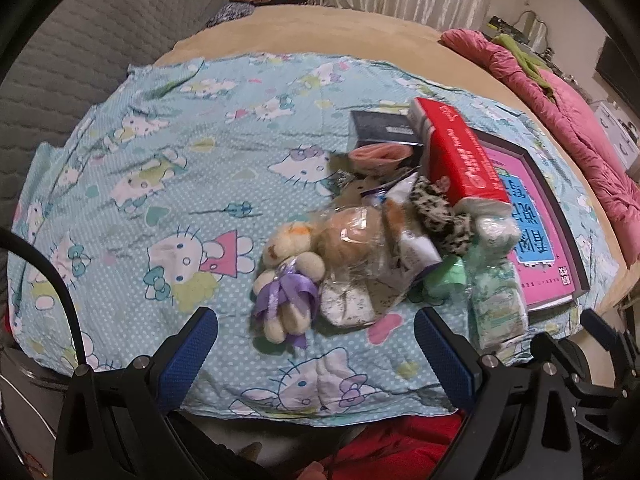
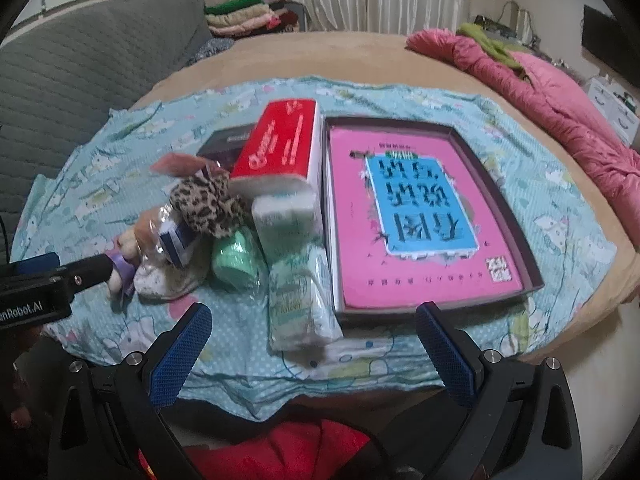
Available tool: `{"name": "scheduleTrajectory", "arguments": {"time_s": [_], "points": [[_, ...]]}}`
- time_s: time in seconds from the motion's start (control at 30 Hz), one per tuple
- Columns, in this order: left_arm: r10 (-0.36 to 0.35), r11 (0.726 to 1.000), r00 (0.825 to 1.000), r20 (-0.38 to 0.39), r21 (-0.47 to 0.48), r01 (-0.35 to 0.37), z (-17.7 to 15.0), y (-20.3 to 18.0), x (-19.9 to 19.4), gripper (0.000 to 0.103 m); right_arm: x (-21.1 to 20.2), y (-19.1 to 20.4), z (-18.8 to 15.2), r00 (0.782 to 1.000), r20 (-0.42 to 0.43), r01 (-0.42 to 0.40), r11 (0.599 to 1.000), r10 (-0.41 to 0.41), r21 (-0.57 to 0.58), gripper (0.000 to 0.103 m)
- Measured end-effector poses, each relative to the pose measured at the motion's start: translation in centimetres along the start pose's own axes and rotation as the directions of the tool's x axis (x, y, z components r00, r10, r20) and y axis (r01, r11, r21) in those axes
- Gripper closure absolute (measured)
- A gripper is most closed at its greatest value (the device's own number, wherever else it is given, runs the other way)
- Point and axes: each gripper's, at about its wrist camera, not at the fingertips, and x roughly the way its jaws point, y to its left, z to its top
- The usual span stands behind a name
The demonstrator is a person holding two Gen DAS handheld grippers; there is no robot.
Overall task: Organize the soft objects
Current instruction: 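Grasp the cream teddy bear with left tool while right grasps Flower tissues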
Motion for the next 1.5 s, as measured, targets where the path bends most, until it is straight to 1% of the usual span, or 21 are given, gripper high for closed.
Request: {"name": "scheduleTrajectory", "arguments": {"time_s": [0.13,0.23,0.3,0.4,0.57,0.7,0.8,0.9,0.93,0.97,1.03,1.1,1.13,1.17,1.2,1.23,1.3,1.33,1.4,1.47,1.5], "points": [[-0.001,0.999,1.0,-0.022,-0.04,0.0,0.0,1.6,1.1,0.004,1.1,0.1,-0.3,0.999,-0.039,0.014,1.0,-0.014,-0.008,0.002],[-0.002,0.998,0.999,-0.042,-0.063,-0.001,0.0,2.7,1.9,0.004,2.2,0.9,-0.4,0.997,-0.062,0.035,0.998,-0.038,-0.043,0.002],[-0.007,0.997,0.998,-0.057,-0.078,0.002,-0.1,3.4,2.4,0.004,3.0,1.5,-0.4,0.995,-0.07,0.066,0.995,-0.072,-0.076,0.002],[-0.016,0.995,0.997,-0.074,-0.1,0.009,-0.2,4.5,3.1,0.004,4.2,2.4,-0.1,0.991,-0.055,0.114,0.985,-0.122,-0.133,0.002],[-0.043,0.989,0.995,-0.09,-0.147,0.03,-0.2,5.9,3.9,0.004,6.4,4.2,-0.2,0.979,-0.054,0.178,0.955,-0.196,-0.237,0.002],[-0.061,0.986,0.993,-0.099,-0.16,0.045,-0.1,6.1,4.6,0.004,7.6,5.3,-0.6,0.968,-0.037,0.223,0.922,-0.247,-0.315,0.006],[-0.063,0.988,0.993,-0.103,-0.146,0.047,0.1,5.7,5.2,0.004,8.5,6.0,-0.6,0.958,-0.02,0.258,0.895,-0.285,-0.364,0.01],[-0.053,0.99,0.993,-0.109,-0.135,0.038,0.4,5.4,6.0,0.005,9.5,6.5,-0.8,0.948,-0.009,0.288,0.867,-0.319,-0.406,0.019],[-0.049,0.99,0.992,-0.112,-0.134,0.034,0.5,5.4,6.3,0.009,9.7,6.7,-0.8,0.945,-0.008,0.294,0.86,-0.327,-0.418,0.025],[-0.054,0.99,0.992,-0.117,-0.134,0.038,0.5,5.4,6.5,0.013,10.0,6.9,-0.9,0.944,-0.006,0.295,0.852,-0.33,-0.432,0.03],[-0.06,0.99,0.99,-0.126,-0.136,0.043,0.6,5.5,7.0,0.014,10.5,7.4,-1.2,0.937,0.01,0.313,0.829,-0.349,-0.463,0.031],[-0.067,0.989,0.989,-0.13,-0.139,0.048,0.7,5.6,7.4,0.017,10.6,7.7,-1.2,0.933,0.017,0.323,0.817,-0.359,-0.478,0.03],[-0.074,0.988,0.989,-0.131,-0.142,0.055,0.7,5.7,7.6,0.02,10.7,7.6,-1.1,0.935,0.018,0.321,0.819,-0.355,-0.476,0.031],[-0.082,0.987,0.988,-0.131,-0.145,0.063,0.8,5.7,7.7,0.025,10.6,7.4,-1.0,0.936,0.022,0.319,0.823,-0.351,-0.471,0.035],[-0.1,0.985,0.986,-0.132,-0.152,0.08,0.9,5.8,8.0,0.026,10.5,7.2,-0.8,0.935,0.03,0.326,0.825,-0.352,-0.463,0.039],[-0.111,0.984,0.985,-0.134,-0.154,0.09,0.9,5.8,8.1,0.029,10.4,7.0,-0.6,0.933,0.036,0.335,0.824,-0.359,-0.456,0.048],[-0.124,0.983,0.983,-0.136,-0.154,0.102,1.2,5.7,8.5,0.031,10.2,6.3,-0.1,0.943,0.024,0.309,0.844,-0.332,-0.438,0.05],[-0.127,0.983,0.983,-0.134,-0.148,0.107,1.4,5.5,8.7,0.034,10.1,6.1,0.0,0.946,0.02,0.301,0.85,-0.325,-0.433,0.05],[-0.137,0.983,0.982,-0.13,-0.138,0.119,1.7,5.3,9.0,0.042,9.9,5.7,0.4,0.95,0.019,0.29,0.856,-0.312,-0.428,0.05],[-0.168,0.979,0.977,-0.127,-0.141,0.15,2.0,5.3,9.3,0.056,9.6,5.3,0.8,0.957,0.012,0.268,0.873,-0.289,-0.407,0.052],[-0.189,0.975,0.973,-0.132,-0.146,0.17,2.0,5.3,9.5,0.056,9.3,5.0,0.9,0.963,0.006,0.249,0.886,-0.268,-0.39,0.053]]}}
